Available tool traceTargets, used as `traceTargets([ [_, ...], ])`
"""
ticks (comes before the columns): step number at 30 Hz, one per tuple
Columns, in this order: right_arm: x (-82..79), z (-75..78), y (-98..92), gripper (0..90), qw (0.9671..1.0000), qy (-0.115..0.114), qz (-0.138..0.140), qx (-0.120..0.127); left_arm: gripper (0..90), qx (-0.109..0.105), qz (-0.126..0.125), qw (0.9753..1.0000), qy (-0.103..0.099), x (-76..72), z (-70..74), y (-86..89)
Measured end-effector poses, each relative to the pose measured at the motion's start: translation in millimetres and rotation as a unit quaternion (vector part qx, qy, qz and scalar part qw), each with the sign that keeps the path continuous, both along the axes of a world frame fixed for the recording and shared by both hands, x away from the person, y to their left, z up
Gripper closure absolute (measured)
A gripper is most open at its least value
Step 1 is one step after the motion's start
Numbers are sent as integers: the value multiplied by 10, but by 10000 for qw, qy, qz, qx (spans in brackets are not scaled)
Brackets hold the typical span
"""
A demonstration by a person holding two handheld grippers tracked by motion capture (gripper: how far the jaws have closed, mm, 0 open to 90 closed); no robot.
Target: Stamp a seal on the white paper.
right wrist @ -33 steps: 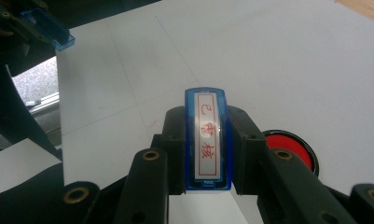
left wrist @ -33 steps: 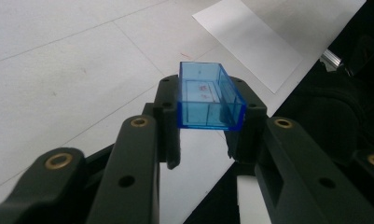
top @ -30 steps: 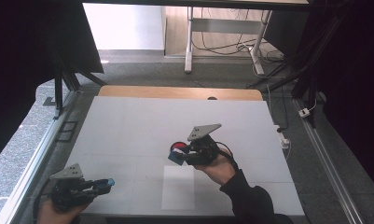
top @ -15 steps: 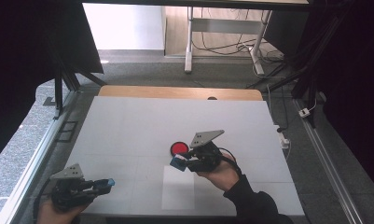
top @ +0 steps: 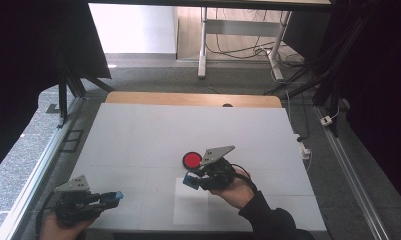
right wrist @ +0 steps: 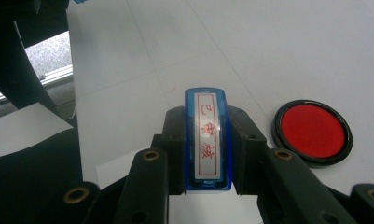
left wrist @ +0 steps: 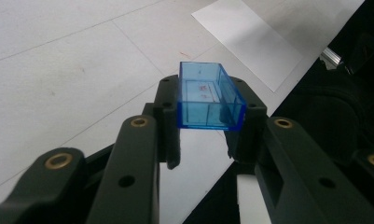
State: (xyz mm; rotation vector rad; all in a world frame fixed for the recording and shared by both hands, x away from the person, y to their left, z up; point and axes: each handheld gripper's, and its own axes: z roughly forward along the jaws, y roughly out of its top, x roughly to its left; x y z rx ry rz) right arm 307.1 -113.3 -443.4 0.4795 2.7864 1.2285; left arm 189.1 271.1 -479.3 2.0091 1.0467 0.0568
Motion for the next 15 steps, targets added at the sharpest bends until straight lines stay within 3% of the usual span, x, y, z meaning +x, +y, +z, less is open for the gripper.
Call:
traceTargets([
  [15,-2,-151,31,710,9995,-64,47,-301,687,-9,7,10000,7,1,-1,2],
])
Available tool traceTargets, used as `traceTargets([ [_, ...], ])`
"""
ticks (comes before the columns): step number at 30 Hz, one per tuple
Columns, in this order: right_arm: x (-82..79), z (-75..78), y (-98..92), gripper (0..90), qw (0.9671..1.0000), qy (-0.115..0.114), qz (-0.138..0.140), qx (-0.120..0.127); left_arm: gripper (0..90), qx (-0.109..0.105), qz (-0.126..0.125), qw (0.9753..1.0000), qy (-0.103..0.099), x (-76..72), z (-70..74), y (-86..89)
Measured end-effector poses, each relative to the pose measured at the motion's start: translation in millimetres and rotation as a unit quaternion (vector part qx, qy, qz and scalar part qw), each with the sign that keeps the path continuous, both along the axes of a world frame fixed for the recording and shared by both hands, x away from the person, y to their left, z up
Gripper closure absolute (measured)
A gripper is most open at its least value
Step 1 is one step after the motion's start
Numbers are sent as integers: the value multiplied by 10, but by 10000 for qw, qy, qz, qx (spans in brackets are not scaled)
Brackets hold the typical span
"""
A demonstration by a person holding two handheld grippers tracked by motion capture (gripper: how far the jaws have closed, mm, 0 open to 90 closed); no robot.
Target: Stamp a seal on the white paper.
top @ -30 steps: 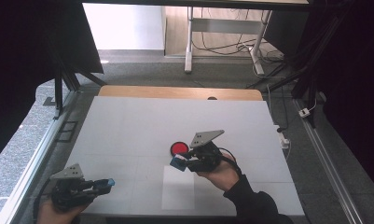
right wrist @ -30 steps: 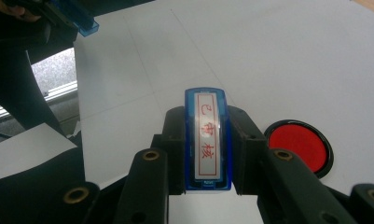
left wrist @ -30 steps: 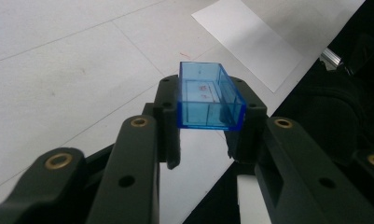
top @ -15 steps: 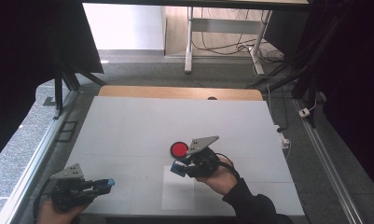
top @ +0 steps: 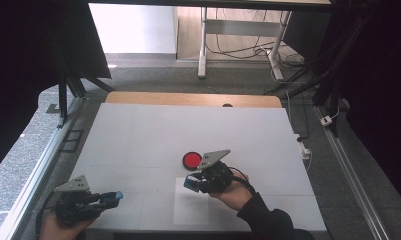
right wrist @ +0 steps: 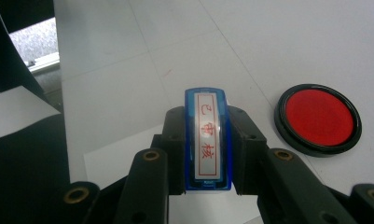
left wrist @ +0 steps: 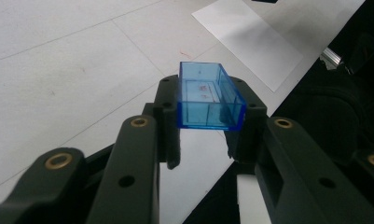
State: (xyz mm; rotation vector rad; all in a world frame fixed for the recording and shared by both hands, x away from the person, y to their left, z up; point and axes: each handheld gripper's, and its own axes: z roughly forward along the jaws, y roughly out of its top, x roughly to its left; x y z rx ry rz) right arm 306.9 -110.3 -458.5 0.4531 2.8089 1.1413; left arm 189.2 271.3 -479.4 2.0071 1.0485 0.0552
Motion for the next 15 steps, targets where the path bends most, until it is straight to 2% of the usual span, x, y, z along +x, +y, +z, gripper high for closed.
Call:
traceTargets([
  [2,-10,-17,10,711,9999,-85,28,-49,687,1,0,10000,2,0,0,0],
  [15,-8,-104,49,711,9998,-52,-52,-168,687,-1,7,10000,14,3,-1,-1],
])
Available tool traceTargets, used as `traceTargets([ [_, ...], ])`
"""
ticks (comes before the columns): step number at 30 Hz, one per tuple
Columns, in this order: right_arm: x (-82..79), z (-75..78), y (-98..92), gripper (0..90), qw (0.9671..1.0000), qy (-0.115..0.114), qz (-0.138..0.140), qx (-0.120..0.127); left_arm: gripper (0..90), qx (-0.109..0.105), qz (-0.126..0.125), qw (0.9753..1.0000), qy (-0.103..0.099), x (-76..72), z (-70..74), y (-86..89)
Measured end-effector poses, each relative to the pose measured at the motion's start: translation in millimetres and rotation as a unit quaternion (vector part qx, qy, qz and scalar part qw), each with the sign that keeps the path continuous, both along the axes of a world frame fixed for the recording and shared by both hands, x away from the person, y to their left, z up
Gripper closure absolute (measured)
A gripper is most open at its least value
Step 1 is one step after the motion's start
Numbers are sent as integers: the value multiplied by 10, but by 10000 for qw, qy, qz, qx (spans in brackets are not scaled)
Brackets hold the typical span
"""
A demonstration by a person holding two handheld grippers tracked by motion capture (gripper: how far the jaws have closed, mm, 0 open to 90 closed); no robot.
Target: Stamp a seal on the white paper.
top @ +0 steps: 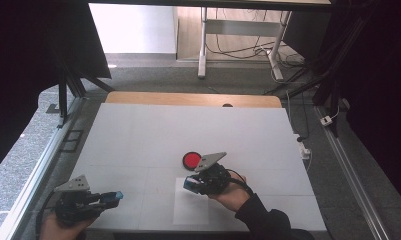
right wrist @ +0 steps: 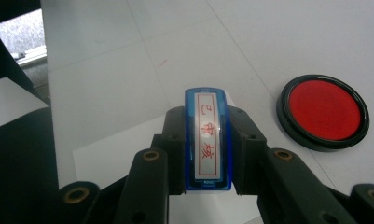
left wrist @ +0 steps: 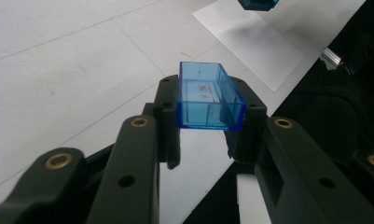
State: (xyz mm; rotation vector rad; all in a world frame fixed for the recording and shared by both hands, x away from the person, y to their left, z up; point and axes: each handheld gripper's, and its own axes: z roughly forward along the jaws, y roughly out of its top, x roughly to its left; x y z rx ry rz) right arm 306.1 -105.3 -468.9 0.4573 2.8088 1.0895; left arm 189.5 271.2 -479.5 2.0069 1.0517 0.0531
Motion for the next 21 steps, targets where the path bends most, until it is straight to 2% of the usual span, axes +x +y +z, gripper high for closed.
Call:
traceTargets([
  [9,-4,-104,66,711,9996,-27,83,-257,687,-6,6,10000,0,0,-1,0],
  [21,-15,-189,92,711,9990,-46,111,-435,687,-1,0,10000,-2,0,-2,0],
])
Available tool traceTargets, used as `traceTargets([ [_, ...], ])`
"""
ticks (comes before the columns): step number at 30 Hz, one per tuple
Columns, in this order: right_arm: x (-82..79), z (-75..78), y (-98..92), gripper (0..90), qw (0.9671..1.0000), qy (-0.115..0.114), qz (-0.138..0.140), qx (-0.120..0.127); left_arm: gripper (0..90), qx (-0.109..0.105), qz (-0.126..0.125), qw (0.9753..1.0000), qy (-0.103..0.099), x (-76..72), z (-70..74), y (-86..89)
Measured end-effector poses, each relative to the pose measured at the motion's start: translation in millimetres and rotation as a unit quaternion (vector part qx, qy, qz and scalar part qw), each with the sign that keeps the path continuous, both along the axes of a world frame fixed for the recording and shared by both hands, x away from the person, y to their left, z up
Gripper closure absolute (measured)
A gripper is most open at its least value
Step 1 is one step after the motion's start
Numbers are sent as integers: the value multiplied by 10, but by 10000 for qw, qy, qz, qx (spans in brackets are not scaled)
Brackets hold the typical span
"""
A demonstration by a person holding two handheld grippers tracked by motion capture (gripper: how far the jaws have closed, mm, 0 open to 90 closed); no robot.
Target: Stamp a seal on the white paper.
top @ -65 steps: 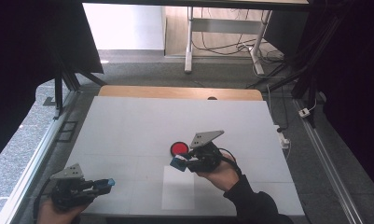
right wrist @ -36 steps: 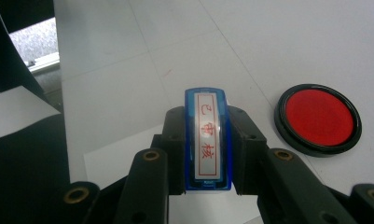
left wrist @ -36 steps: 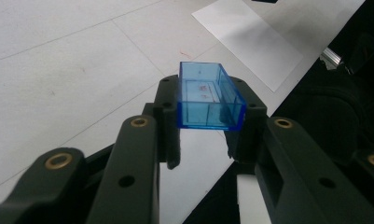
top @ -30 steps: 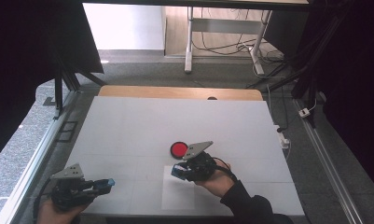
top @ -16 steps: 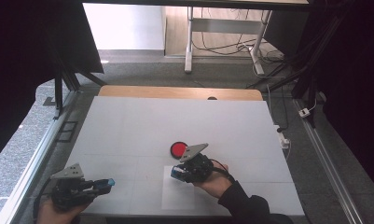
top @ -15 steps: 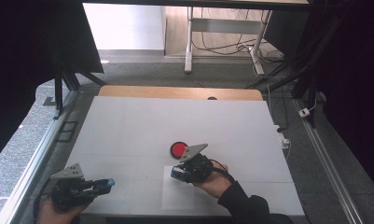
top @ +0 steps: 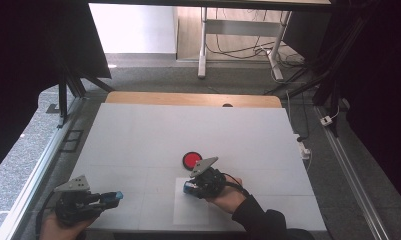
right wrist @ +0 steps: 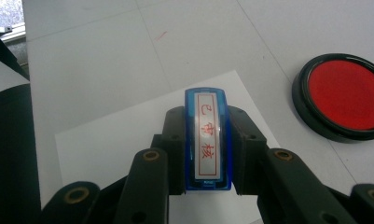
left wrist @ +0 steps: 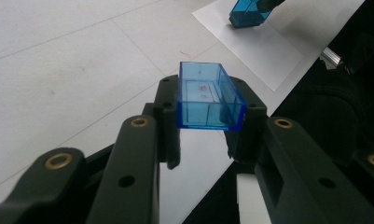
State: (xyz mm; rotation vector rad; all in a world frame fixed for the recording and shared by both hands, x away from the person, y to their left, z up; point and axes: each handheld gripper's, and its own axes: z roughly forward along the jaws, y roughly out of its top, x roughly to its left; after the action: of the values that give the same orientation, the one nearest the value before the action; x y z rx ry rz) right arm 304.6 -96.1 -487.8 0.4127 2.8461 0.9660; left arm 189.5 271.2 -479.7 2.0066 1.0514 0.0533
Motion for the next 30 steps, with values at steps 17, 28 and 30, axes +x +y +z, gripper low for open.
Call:
traceTargets([
  [17,54,-64,-44,713,9994,282,-173,67,687,17,-7,10000,35,5,-2,-3],
  [28,-37,-65,-4,714,9998,-53,-176,-62,687,28,-12,10000,45,10,-3,-7],
  [30,-69,-63,15,714,9997,-168,-157,-129,687,35,-12,10000,45,11,-3,-8],
])
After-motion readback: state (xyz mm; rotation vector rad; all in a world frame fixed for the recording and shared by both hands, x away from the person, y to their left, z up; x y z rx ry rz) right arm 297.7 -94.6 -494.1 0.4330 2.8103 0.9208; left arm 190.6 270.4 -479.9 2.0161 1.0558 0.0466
